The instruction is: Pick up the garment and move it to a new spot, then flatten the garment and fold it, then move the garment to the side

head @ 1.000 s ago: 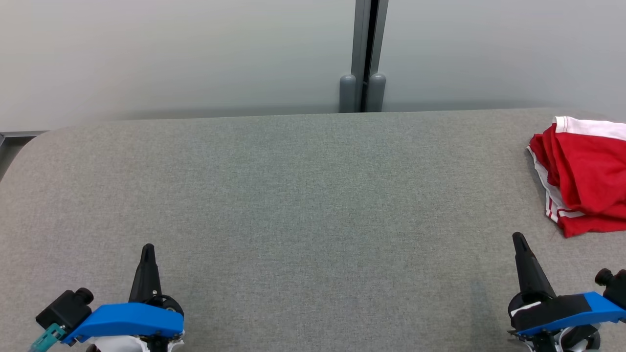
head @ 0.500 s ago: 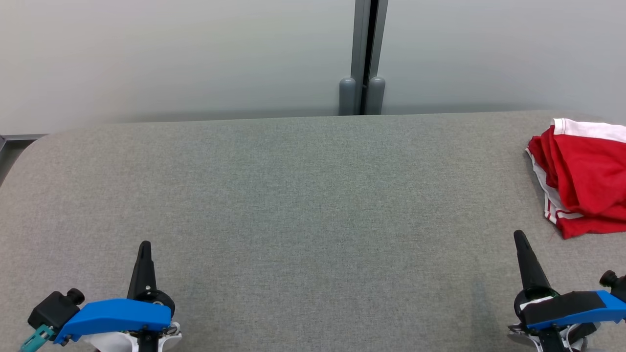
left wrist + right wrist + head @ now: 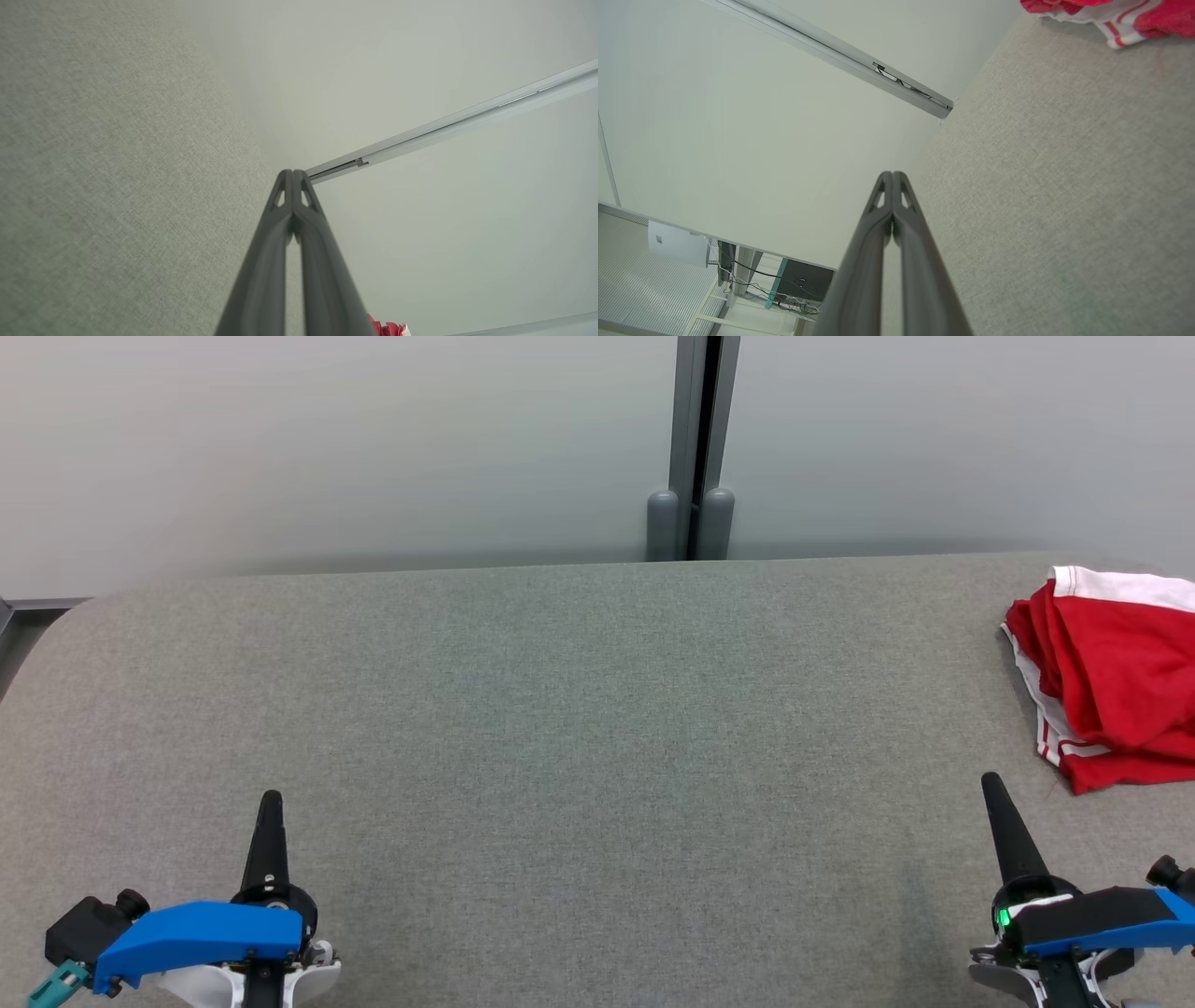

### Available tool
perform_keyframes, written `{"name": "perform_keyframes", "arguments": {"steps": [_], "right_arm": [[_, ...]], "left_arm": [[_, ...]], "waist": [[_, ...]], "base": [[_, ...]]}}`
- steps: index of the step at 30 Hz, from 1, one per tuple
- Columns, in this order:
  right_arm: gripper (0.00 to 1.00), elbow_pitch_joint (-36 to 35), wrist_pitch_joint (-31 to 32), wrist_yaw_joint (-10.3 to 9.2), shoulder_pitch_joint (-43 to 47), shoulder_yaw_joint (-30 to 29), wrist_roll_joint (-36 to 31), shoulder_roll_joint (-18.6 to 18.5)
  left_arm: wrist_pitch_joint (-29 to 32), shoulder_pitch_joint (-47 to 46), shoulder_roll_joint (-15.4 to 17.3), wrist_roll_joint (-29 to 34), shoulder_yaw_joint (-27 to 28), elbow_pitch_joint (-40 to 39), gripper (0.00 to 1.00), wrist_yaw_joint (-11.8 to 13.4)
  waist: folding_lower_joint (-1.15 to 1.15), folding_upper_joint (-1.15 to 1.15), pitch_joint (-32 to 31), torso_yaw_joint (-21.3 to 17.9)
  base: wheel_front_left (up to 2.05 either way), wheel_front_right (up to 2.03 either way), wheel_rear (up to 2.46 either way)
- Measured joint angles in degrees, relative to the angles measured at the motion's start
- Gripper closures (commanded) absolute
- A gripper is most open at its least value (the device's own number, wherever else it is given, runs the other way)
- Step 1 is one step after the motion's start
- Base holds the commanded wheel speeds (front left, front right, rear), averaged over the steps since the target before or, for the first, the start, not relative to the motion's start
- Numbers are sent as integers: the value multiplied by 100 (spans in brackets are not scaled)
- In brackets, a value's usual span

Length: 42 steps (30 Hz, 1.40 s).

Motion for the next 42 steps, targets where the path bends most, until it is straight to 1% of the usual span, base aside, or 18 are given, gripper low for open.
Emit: {"name": "perform_keyframes", "arguments": {"steps": [22,42], "right_arm": [[100,99,169,0,-63,-32,1210,1],[100,190,310,-1,-160,-57,2120,1]], "left_arm": [[292,-69,-12,-1145,162,-29,100,-60],[512,-126,-20,-2037,261,-55,100,-104]], "waist": [[0,0,-75,-6],[-1,0,-143,-10]], "base": [[0,0,0],[0,0,0]]}}
